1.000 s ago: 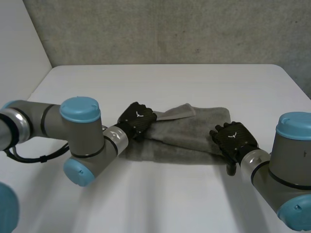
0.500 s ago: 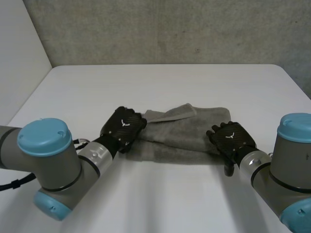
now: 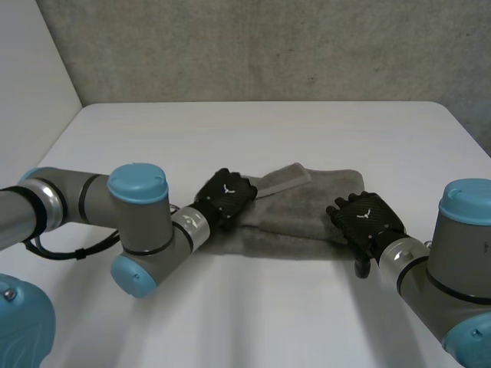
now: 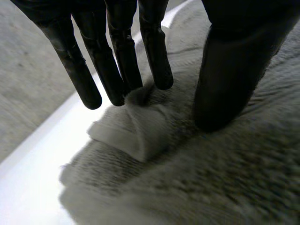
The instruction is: Fold the towel.
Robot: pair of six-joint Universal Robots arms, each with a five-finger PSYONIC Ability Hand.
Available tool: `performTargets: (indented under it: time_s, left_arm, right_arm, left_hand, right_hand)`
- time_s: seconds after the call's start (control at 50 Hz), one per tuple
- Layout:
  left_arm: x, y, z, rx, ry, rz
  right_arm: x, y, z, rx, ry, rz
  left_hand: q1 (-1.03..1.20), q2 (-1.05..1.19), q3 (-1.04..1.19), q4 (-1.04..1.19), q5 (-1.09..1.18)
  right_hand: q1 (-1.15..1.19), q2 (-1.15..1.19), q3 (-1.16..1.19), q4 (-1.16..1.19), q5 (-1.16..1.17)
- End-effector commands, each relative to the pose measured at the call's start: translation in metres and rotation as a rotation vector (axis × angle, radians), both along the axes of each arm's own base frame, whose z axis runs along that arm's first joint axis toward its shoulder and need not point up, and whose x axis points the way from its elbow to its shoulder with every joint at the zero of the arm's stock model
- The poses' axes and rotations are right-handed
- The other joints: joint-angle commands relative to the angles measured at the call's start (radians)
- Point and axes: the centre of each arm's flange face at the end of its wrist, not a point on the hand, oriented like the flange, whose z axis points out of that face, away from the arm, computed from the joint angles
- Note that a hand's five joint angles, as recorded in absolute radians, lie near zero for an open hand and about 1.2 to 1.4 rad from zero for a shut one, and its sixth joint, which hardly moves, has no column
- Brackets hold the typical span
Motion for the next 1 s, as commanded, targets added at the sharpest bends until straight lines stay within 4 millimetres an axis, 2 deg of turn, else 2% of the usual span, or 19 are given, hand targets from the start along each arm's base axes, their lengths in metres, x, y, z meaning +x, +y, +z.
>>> performTargets:
  time_s: [0.02,0.24,0.28,0.3,0.32,0.4,0.44,0.62,0.72,0.76,0.78,0.86,0.94,0.98,1.0]
  left_arm:
    - [0.001,0.003,-0.002,0.015,-0.007,-0.011]
    - [-0.001,-0.004,0.002,-0.008,0.006,-0.006]
    - [-0.003,-0.007,0.001,-0.012,0.007,-0.002]
    - [-0.003,-0.007,0.001,-0.012,0.007,-0.002]
    - [-0.003,-0.007,0.000,-0.011,0.006,-0.002]
    - [-0.003,-0.008,-0.001,-0.012,0.007,0.000]
    - [-0.004,-0.008,-0.003,-0.010,0.005,-0.002]
    - [-0.004,-0.009,0.000,-0.016,0.007,0.004]
    - [-0.004,-0.009,0.011,-0.041,0.007,0.004]
    - [0.000,-0.009,0.033,-0.093,0.009,0.016]
    - [0.000,-0.009,0.033,-0.093,0.009,0.017]
    - [0.015,-0.001,0.054,-0.118,-0.003,0.072]
    - [0.024,0.013,0.059,-0.106,-0.017,0.072]
    - [0.032,0.028,0.053,-0.075,-0.040,0.069]
    - [0.032,0.028,0.053,-0.074,-0.040,0.069]
  right_arm:
    - [0.000,-0.001,-0.002,-0.005,0.013,0.006]
    - [0.000,-0.001,-0.004,-0.003,0.018,0.006]
    - [0.000,-0.001,-0.004,-0.002,0.017,0.007]
    - [0.000,-0.001,-0.004,-0.002,0.017,0.007]
    - [0.000,-0.001,-0.004,-0.003,0.018,0.006]
    - [0.000,0.000,-0.004,-0.002,0.020,0.006]
    - [0.000,0.000,-0.004,0.000,0.020,0.008]
    - [0.000,-0.001,-0.004,-0.003,0.019,0.006]
    - [0.000,0.000,-0.002,-0.005,0.017,0.006]
    - [0.000,0.000,-0.001,-0.009,0.016,0.006]
    - [0.000,0.000,-0.001,-0.009,0.016,0.006]
    - [0.000,0.001,-0.001,-0.008,0.015,0.007]
    - [0.001,0.003,-0.002,-0.005,0.016,0.010]
    - [0.002,0.004,-0.002,-0.005,0.016,0.016]
    - [0.002,0.004,-0.002,-0.005,0.016,0.016]
  left_hand:
    - [0.005,0.006,0.007,0.008,0.006]
    - [-0.004,-0.003,-0.002,-0.001,-0.003]
    - [0.136,0.137,0.138,0.139,0.137]
    - [0.137,0.138,0.139,0.140,0.138]
    - [0.277,0.277,0.278,0.280,0.277]
    - [0.437,0.437,0.438,0.440,0.437]
    - [0.606,0.607,0.608,0.609,0.607]
    - [0.618,0.619,0.620,0.621,0.619]
    - [0.618,0.619,0.620,0.621,0.619]
    - [0.618,0.619,0.620,0.621,0.619]
    - [0.618,0.619,0.620,0.621,0.619]
    - [0.618,0.619,0.620,0.621,0.619]
    - [0.618,0.619,0.620,0.621,0.619]
    - [0.618,0.619,0.620,0.621,0.619]
    - [0.618,0.619,0.620,0.621,0.619]
  right_hand:
    - [-0.052,-0.060,-0.065,-0.075,-0.058]
    - [-0.052,-0.060,-0.065,-0.075,-0.058]
    - [-0.052,-0.060,-0.065,-0.075,-0.058]
    - [-0.052,-0.060,-0.065,-0.075,-0.058]
    - [-0.052,-0.060,-0.065,-0.075,-0.058]
    - [-0.052,-0.060,-0.065,-0.075,-0.058]
    - [-0.052,-0.060,-0.065,-0.075,-0.058]
    - [-0.052,-0.060,-0.065,-0.075,-0.058]
    - [-0.052,-0.060,-0.065,-0.075,-0.058]
    - [-0.052,-0.060,-0.065,-0.075,-0.058]
    - [-0.052,-0.060,-0.065,-0.075,-0.058]
    - [-0.052,-0.060,-0.065,-0.075,-0.058]
    - [-0.052,-0.060,-0.065,-0.075,-0.058]
    - [-0.052,-0.060,-0.065,-0.075,-0.058]
    - [-0.052,-0.060,-0.065,-0.075,-0.058]
